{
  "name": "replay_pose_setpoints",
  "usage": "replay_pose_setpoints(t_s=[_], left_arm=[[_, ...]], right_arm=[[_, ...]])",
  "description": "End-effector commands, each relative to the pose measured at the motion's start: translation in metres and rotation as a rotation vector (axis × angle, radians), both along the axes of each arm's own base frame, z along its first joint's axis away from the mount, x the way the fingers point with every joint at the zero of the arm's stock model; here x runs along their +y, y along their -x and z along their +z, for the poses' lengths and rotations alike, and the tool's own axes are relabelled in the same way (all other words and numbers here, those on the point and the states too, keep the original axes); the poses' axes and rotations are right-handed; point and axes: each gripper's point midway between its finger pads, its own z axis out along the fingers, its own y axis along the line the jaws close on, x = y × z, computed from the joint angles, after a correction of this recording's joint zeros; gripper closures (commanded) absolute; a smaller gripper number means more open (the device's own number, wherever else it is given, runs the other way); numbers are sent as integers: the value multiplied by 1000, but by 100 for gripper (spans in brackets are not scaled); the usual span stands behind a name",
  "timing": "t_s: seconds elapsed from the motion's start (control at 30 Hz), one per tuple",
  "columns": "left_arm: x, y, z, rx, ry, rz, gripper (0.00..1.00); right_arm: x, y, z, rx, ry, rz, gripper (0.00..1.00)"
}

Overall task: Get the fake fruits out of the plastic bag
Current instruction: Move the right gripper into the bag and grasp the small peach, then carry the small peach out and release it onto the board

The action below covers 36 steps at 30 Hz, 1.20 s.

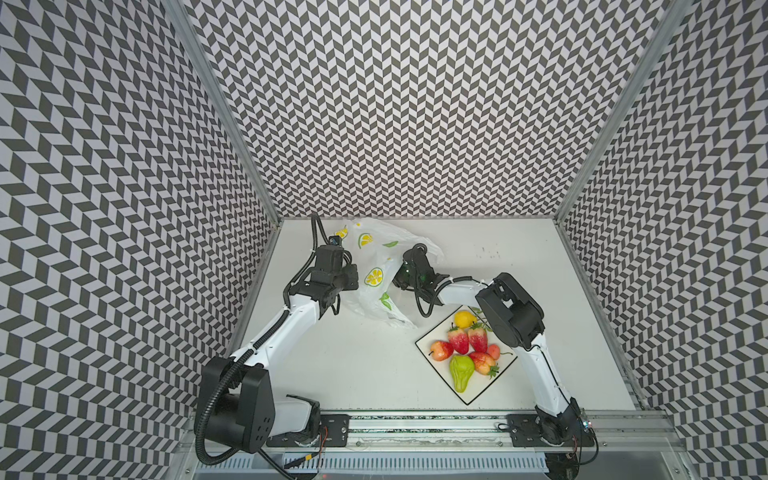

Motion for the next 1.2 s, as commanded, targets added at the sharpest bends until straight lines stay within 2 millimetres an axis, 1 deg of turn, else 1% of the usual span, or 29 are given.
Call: replay_pose_setpoints(t_s=[0.0,0.2,0.3,0.33,0.47,0.57,0.6,0.7,0.8,0.9,1.03,1.17], left_arm=[[-1,2,8,-21,4,-3,100],[-1,2,7,-20,1,-2,100],[-1,2,6,-20,-1,-4,100],[-1,2,6,-20,0,-3,100],[-1,2,5,-19,-4,-5,100],[-1,2,2,-15,-4,-3,100],[-1,2,2,-15,-4,-3,100],[0,2,3,-18,-3,0,100],[1,1,5,-23,-8,5,100],[3,0,7,-30,-10,13,100],[5,0,10,-40,-5,23,100],[7,-2,11,-46,-7,32,100]], right_arm=[[1,-13,-3,20,-28,-62,57],[5,-22,-11,44,-31,-88,62],[5,-27,-14,49,-28,-105,70],[5,-29,-13,48,-29,-107,75],[8,-32,-7,29,-31,-106,91],[10,-31,-2,21,-36,-106,98],[9,-31,0,17,-39,-107,100],[8,-29,9,3,-51,-107,100],[4,-22,20,-13,-61,-100,100],[-3,-10,35,-39,-66,-81,100],[-13,10,48,-82,-40,-27,100],[-25,34,66,-127,-15,25,100]])
